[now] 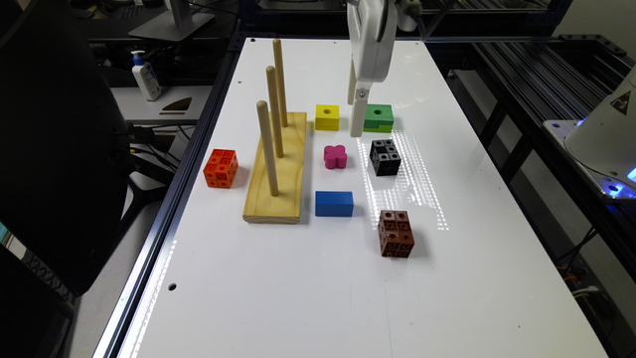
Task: Pick up pink flower.
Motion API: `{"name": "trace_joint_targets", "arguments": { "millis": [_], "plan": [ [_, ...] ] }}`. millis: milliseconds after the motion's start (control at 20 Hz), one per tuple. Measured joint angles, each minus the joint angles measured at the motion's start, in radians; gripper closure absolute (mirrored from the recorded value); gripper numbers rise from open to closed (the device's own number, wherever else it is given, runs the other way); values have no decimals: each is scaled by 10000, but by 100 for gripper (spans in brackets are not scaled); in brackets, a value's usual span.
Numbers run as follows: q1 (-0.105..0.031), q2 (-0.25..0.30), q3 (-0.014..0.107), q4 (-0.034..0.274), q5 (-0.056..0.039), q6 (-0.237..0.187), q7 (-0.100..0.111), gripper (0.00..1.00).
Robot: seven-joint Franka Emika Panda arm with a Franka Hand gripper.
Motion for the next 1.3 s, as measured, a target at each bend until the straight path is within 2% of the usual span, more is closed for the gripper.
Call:
{"name": "trace_joint_targets", "arguments": {
  "millis": [150, 450, 750, 1300],
  "plan": [
    [-18, 250, 0, 16, -6, 244, -9, 0],
    [-26, 407, 0, 47, -9, 313, -13, 0],
    [-36, 977, 0, 64, -18, 882, -19, 0],
    [-65, 1269, -1, 509, -24, 903, -27, 0]
  ]
}}
